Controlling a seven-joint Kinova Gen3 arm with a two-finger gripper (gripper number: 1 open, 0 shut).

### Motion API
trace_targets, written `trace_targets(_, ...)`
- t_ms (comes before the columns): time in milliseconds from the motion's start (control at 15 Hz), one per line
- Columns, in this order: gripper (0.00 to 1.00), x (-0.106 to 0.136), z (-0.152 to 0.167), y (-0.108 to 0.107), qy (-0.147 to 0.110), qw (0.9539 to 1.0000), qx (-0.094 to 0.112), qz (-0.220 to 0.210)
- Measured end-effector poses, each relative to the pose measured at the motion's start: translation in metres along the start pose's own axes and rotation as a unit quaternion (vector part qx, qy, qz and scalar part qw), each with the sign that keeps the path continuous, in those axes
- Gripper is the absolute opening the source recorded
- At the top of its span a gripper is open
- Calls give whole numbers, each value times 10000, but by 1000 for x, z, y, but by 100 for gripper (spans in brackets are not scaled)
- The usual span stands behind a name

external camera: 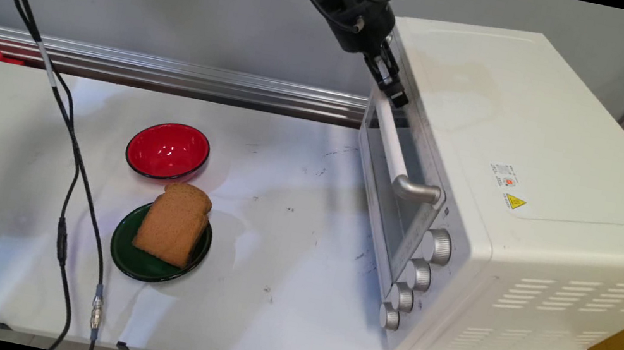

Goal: Open the oven

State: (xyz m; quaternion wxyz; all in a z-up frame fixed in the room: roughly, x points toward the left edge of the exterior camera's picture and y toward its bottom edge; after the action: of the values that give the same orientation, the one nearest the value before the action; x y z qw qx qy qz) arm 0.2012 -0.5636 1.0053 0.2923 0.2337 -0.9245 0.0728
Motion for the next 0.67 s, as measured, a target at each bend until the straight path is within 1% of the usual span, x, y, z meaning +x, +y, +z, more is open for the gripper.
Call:
trace_targets(333,0,-9,3,-3,-67,10000,18,34)
trace_targets(667,0,-28,-2,-6,-110,9999,71,47)
